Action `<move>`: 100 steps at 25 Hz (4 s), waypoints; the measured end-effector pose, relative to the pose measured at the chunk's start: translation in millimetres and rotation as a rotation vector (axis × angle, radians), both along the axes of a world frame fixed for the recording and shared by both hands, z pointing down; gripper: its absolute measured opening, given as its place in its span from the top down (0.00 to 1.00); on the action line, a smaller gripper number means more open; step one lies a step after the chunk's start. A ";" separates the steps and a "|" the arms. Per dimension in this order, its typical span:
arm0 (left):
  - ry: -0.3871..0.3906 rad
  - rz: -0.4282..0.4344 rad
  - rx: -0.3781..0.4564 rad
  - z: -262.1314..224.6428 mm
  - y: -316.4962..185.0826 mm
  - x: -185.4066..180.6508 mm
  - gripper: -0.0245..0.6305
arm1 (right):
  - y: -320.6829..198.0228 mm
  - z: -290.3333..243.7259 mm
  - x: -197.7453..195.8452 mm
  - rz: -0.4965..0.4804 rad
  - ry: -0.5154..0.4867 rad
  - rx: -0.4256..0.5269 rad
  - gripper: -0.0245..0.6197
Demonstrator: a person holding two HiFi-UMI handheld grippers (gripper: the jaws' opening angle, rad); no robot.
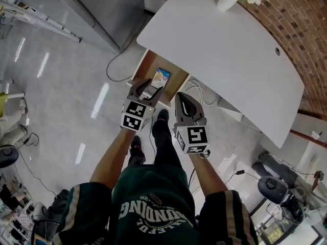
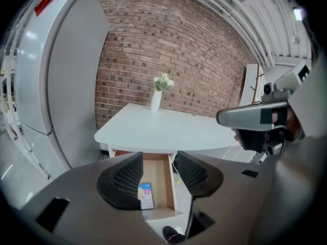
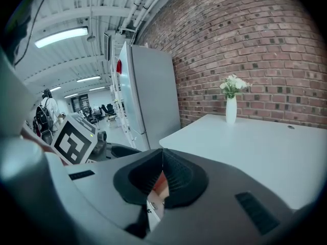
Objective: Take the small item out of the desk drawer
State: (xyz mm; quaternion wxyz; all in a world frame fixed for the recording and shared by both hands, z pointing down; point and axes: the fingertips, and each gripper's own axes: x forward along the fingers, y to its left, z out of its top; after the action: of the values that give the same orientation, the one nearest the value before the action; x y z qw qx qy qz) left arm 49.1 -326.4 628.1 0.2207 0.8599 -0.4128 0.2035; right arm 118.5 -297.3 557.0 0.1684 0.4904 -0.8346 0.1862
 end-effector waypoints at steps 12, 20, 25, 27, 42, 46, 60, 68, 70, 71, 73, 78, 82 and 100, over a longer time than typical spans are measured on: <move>-0.071 -0.027 -0.142 69.6 -7.2 15.6 0.56 | -9.5 35.9 7.0 -0.029 0.006 -0.059 0.92; -0.155 -0.010 -0.204 121.1 -19.8 17.8 0.49 | -18.4 69.4 5.7 -0.025 0.028 -0.099 0.92; -0.176 -0.017 -0.249 153.0 -31.3 19.5 0.46 | -21.8 89.0 6.9 -0.032 0.027 -0.129 0.92; -0.179 -0.016 -0.263 164.5 -37.0 22.3 0.45 | -23.8 96.7 9.7 -0.030 0.025 -0.138 0.92; -0.226 -0.024 -0.363 245.2 -56.9 33.2 0.33 | -26.4 149.7 19.5 -0.048 0.029 -0.186 0.92; -0.239 -0.021 -0.384 265.7 -58.3 31.0 0.32 | -31.9 155.9 17.7 -0.006 0.013 -0.181 0.92; -0.357 -0.018 -0.622 355.2 -43.8 33.9 0.31 | -27.8 191.7 33.8 0.126 -0.020 -0.242 0.92; -0.447 -0.035 -0.607 364.7 -55.9 34.9 0.30 | -14.1 197.8 36.9 0.124 -0.020 -0.265 0.92; -0.460 -0.031 -0.633 369.8 -54.8 33.1 0.31 | -12.0 197.1 37.7 0.122 -0.018 -0.268 0.92; -0.462 -0.033 -0.650 373.4 -52.8 31.5 0.30 | -11.6 196.8 38.3 0.123 -0.017 -0.268 0.92; -0.471 -0.028 -0.669 380.7 -47.9 29.6 0.30 | -11.5 197.3 39.9 0.124 -0.018 -0.270 0.92; -0.511 0.002 -0.686 393.4 -42.0 29.8 0.31 | -11.0 197.4 43.1 0.130 -0.022 -0.270 0.92; -0.519 0.007 -0.693 394.9 -42.1 29.7 0.31 | -9.5 196.0 45.6 0.137 -0.031 -0.270 0.92; -0.532 0.054 -0.574 324.4 -39.1 28.0 0.31 | 14.9 153.7 38.6 0.165 -0.032 -0.265 0.92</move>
State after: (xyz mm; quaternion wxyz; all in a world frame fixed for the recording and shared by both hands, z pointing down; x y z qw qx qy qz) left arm 77.2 -365.4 952.5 0.3320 0.6912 -0.3591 0.5321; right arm 157.1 -282.4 710.7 0.2026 0.5277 -0.7621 0.3158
